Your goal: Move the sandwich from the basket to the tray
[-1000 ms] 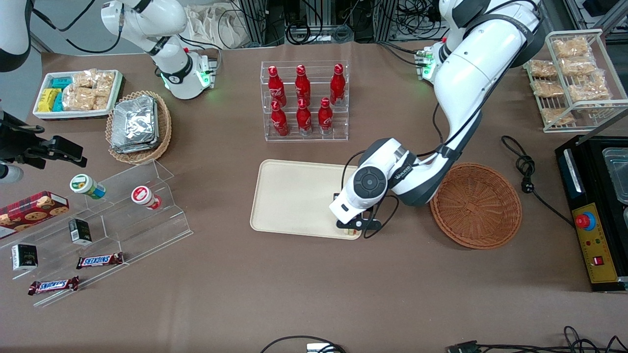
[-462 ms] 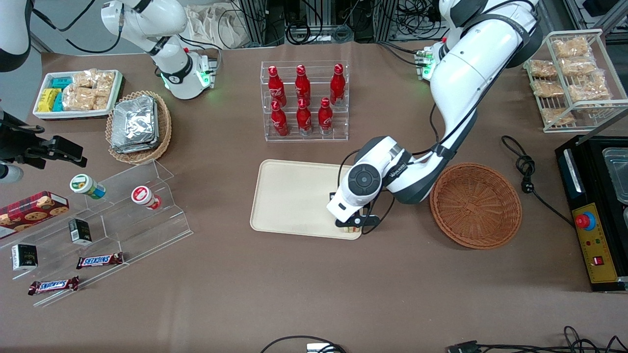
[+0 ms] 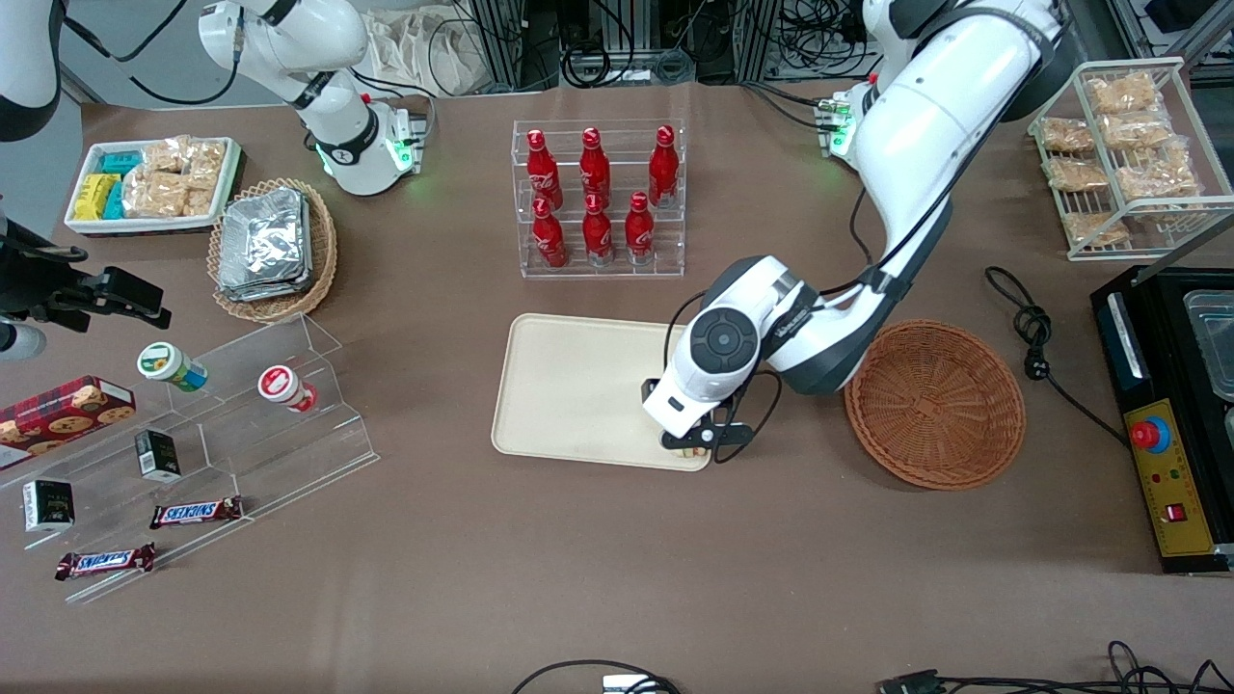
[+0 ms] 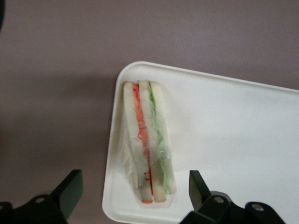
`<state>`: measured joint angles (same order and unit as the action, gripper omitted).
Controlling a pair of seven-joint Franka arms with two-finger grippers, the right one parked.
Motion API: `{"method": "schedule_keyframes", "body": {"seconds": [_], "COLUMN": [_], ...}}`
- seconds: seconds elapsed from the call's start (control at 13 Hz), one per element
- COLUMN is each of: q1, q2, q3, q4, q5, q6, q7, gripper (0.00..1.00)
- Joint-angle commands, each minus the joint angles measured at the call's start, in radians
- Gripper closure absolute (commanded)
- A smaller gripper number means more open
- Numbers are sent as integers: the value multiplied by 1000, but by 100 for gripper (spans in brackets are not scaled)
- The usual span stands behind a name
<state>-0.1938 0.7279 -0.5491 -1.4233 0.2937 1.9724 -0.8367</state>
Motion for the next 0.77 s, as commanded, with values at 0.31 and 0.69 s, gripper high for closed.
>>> {"method": "schedule_keyframes", "body": {"seconds": [0.31,0.69], "q1": [157,370], "q2": [-336,-571], "q3": [-15,-15], "q4": [-339,-468], "q5": [2,-143], "q6": [-72,-150], "q7": [75,315], "gripper": [0,0]}}
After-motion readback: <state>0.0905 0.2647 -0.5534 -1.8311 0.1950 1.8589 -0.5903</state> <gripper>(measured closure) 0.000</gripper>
